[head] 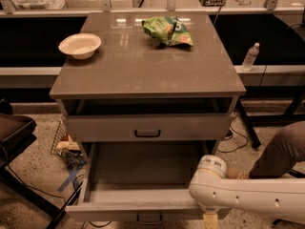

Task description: Open middle drawer

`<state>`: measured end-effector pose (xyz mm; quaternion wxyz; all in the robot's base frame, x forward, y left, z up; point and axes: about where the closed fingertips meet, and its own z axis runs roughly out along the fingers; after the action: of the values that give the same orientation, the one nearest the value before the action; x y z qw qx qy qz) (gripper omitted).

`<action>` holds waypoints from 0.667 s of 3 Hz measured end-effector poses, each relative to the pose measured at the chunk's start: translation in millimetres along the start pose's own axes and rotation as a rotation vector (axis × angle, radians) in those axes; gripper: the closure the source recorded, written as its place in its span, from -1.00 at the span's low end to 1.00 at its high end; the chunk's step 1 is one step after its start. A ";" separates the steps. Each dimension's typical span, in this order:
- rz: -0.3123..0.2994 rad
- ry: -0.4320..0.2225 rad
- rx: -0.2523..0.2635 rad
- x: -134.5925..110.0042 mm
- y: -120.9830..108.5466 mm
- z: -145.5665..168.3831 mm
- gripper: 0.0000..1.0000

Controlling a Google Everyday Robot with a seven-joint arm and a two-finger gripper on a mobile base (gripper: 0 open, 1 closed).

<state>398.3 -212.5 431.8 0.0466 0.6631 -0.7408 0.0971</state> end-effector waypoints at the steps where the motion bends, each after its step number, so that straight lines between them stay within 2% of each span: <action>1: -0.047 0.004 0.008 -2.5 -4.2 -24.6 -1.00; 2: -0.146 0.030 0.037 -16.9 -13.1 -87.6 -1.00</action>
Offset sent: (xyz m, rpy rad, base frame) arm 0.0273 0.0723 0.1832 -0.1037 -0.0395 0.2820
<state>408.0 -179.3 515.1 0.0525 0.7146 -0.6877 0.1172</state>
